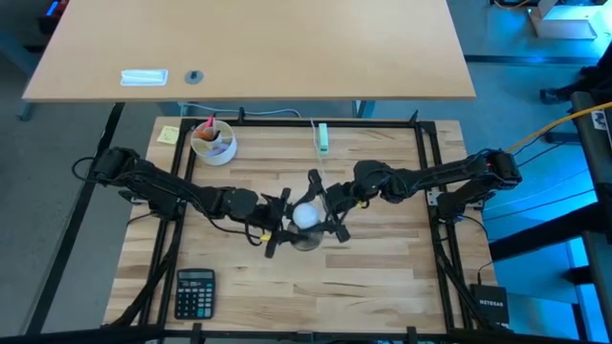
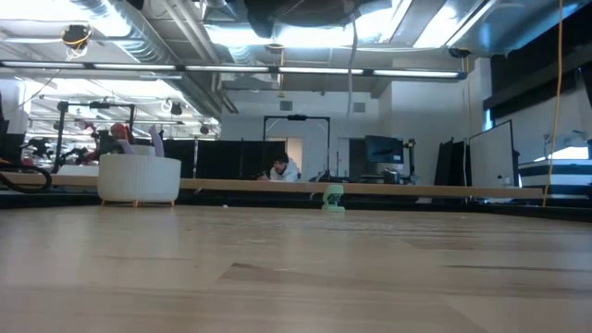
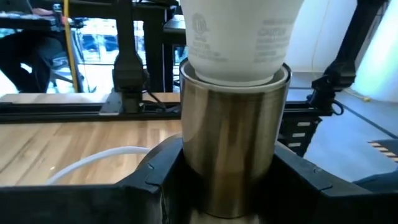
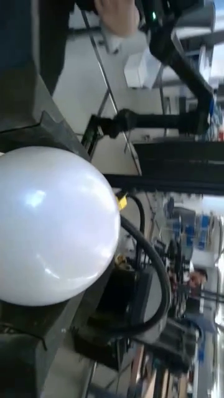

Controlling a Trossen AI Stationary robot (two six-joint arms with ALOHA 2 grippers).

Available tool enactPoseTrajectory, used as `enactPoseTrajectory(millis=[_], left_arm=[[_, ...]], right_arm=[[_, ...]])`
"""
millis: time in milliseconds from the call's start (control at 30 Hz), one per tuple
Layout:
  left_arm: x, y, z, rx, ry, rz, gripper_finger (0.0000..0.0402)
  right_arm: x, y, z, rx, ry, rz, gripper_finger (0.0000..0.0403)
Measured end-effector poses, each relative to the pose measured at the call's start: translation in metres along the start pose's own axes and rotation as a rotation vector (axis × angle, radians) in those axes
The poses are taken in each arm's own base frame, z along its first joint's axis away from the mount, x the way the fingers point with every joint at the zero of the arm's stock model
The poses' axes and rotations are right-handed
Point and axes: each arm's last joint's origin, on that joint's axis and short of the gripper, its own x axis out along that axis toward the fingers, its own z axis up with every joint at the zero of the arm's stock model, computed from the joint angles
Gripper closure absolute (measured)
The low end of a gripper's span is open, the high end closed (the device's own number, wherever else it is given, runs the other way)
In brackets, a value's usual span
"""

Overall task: Screw lightbulb
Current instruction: Remove the lightbulb from the lamp socket

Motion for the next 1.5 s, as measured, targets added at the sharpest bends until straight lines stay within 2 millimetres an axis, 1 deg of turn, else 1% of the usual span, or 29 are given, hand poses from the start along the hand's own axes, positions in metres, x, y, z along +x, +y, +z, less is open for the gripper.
enactPoseTrajectory(millis=[67, 133, 200, 333, 433, 500, 600, 733, 800, 867, 1000, 1067, 1300, 1500], left_arm=[[0.0, 0.0, 0.0, 0.0, -0.002, -0.009, 0.0235], [0.0, 0.0, -0.001, 0.002, 0.004, -0.011, 0.0235], [0.0, 0.0, -0.002, 0.002, 0.013, -0.014, 0.0235], [0.0, 0.0, -0.003, 0.01, 0.018, 0.007, 0.0235], [-0.001, 0.003, -0.005, 0.021, 0.034, 0.089, 0.0235], [-0.002, 0.004, -0.004, 0.04, 0.027, 0.189, 0.0235], [-0.007, 0.002, 0.0, 0.074, 0.018, 0.354, 0.0235], [-0.013, -0.003, 0.002, 0.124, 0.017, 0.542, 0.0235], [-0.015, -0.004, 0.003, 0.132, 0.009, 0.636, 0.0235], [-0.017, -0.003, 0.003, 0.121, 0.0, 0.724, 0.0235], [-0.018, -0.001, 0.003, 0.083, -0.016, 0.8, 0.0235], [-0.019, -0.001, 0.003, 0.078, -0.02, 0.808, 0.0235], [-0.019, 0.001, 0.003, 0.053, -0.03, 0.815, 0.0235], [-0.018, 0.004, 0.004, 0.007, -0.048, 0.825, 0.0235]], right_arm=[[0.001, 0.0, -0.001, 0.002, 0.004, 0.003, 0.0141], [0.003, -0.001, -0.004, 0.009, 0.009, -0.032, 0.0137], [0.005, -0.002, -0.007, 0.022, 0.026, -0.075, 0.0116], [0.006, -0.004, -0.01, 0.025, 0.052, -0.14, 0.0055], [0.001, -0.005, -0.006, -0.005, 0.067, -0.228, 0.0022], [-0.006, -0.005, 0.002, -0.032, 0.079, -0.293, 0.0011], [-0.021, -0.003, 0.015, -0.054, 0.114, -0.383, 0.001], [-0.038, -0.001, 0.025, -0.064, 0.177, -0.488, 0.0016], [-0.043, 0.0, 0.027, -0.075, 0.193, -0.53, 0.0016], [-0.044, -0.001, 0.027, -0.063, 0.201, -0.553, 0.0016], [-0.037, -0.002, 0.021, 0.075, 0.163, -0.516, 0.0016], [-0.033, -0.003, 0.018, 0.073, 0.153, -0.523, 0.0016], [-0.019, -0.012, 0.004, 0.014, 0.152, -0.658, 0.0016], [-0.001, -0.017, -0.014, -0.029, 0.144, -0.657, 0.0015]])
